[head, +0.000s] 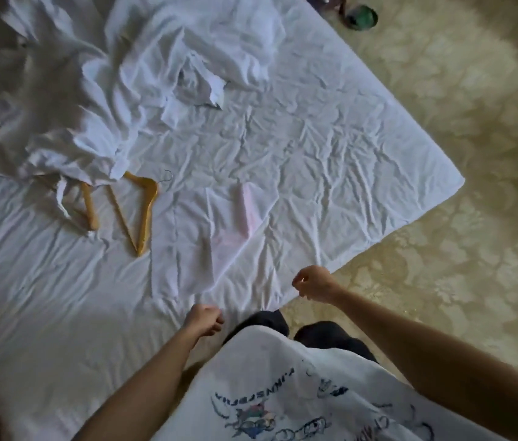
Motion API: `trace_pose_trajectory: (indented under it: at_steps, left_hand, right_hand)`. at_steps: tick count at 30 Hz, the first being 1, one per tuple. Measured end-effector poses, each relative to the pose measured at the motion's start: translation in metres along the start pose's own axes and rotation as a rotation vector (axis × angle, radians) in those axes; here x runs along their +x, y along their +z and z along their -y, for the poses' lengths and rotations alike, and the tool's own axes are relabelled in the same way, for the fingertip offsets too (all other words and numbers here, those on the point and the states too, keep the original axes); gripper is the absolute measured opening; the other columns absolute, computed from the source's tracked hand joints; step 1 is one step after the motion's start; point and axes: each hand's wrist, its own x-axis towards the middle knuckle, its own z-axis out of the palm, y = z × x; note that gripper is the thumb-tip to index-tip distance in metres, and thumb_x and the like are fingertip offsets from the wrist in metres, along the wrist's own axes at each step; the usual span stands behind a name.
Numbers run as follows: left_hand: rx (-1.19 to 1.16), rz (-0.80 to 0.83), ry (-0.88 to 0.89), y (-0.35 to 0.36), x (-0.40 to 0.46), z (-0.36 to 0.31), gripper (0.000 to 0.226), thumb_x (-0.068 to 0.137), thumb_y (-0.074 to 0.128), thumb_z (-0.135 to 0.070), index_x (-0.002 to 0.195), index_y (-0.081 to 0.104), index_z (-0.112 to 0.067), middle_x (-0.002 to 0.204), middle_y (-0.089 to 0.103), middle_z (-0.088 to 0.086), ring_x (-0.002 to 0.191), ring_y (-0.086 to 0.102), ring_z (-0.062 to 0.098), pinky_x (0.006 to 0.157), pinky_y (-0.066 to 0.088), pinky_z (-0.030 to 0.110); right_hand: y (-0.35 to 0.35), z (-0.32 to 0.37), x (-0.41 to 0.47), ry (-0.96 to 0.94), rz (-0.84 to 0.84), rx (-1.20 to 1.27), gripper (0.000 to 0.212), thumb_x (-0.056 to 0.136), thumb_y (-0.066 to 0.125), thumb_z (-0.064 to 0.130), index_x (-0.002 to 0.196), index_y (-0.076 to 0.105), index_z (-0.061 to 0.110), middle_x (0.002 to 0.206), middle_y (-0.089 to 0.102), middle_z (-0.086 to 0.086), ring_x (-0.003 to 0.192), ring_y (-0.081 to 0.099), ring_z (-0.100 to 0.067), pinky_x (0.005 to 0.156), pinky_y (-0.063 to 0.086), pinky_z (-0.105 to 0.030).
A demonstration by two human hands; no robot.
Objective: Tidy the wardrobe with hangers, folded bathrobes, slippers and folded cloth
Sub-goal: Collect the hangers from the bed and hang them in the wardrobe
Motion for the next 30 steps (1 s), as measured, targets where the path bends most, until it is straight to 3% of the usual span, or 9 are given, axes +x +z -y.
trace_pose_trajectory:
  at_steps: [2,6,12,17,23,26,30]
  left_hand:
    - [-0.044,-0.03,0.036,0.009,0.0,-0.038,0.024,0.094,0.054,-0.011,0.083,0.071,-0.001,0.072,0.069,0.012,0.055,0.062,0.019,0.049,0.048,0.025]
    - [-0.201,-0.059,0.074,0.026,-0.007,-0.1,0.02,0.094,0.054,-0.008,0.084,0.07,-0.003,0.07,0.067,0.009,0.052,0.057,0.018,0.045,0.046,0.023]
    - [-0.387,-0.173,0.011,0.049,0.006,-0.139,0.02,0.09,0.054,-0.009,0.076,0.068,-0.008,0.065,0.068,0.008,0.05,0.058,0.019,0.047,0.046,0.025]
    - [-0.538,-0.324,-0.071,0.043,-0.006,-0.135,0.018,0.092,0.057,-0.014,0.088,0.073,-0.009,0.07,0.072,0.003,0.052,0.062,0.015,0.048,0.047,0.022]
    - [-0.675,-0.435,-0.193,0.0,0.009,-0.114,0.015,0.092,0.058,-0.012,0.083,0.07,-0.012,0.069,0.072,0.003,0.05,0.062,0.014,0.046,0.048,0.023]
    - [-0.663,-0.458,-0.217,-0.043,0.03,-0.11,0.016,0.089,0.058,-0.012,0.08,0.071,-0.013,0.068,0.072,0.003,0.051,0.063,0.015,0.049,0.05,0.024]
    - [-0.606,-0.495,-0.199,-0.132,0.083,-0.11,0.019,0.094,0.056,-0.019,0.09,0.072,-0.01,0.082,0.074,0.007,0.059,0.067,0.017,0.052,0.054,0.024]
  right_hand:
    - [-0.039,-0.016,0.017,0.032,-0.005,-0.039,0.021,0.093,0.058,0.013,0.105,0.074,0.007,0.083,0.072,-0.004,0.068,0.065,-0.012,0.068,0.057,-0.025]
    - [-0.091,-0.03,0.044,0.09,0.031,-0.116,0.017,0.091,0.06,0.012,0.098,0.075,0.006,0.077,0.073,-0.006,0.054,0.062,-0.01,0.047,0.044,-0.014]
    - [-0.129,-0.008,0.118,-0.044,0.192,-0.28,0.013,0.091,0.061,0.011,0.09,0.074,0.011,0.069,0.071,-0.003,0.048,0.063,-0.006,0.047,0.047,-0.015]
    - [-0.142,0.066,0.183,-0.221,0.327,-0.346,0.01,0.088,0.066,0.01,0.082,0.074,0.008,0.068,0.072,-0.008,0.07,0.074,-0.029,0.054,0.053,-0.027]
    - [-0.12,0.18,0.218,-0.364,0.384,-0.438,0.01,0.089,0.065,0.013,0.082,0.071,0.013,0.07,0.072,-0.006,0.042,0.059,-0.003,0.045,0.045,-0.013]
    - [-0.091,0.228,0.236,-0.383,0.385,-0.407,0.009,0.091,0.065,0.013,0.087,0.072,0.009,0.072,0.071,-0.008,0.043,0.059,-0.006,0.047,0.048,-0.014]
    - [-0.031,0.285,0.276,-0.411,0.417,-0.421,0.011,0.09,0.067,0.018,0.081,0.074,0.018,0.071,0.074,-0.004,0.049,0.063,-0.004,0.057,0.053,-0.02]
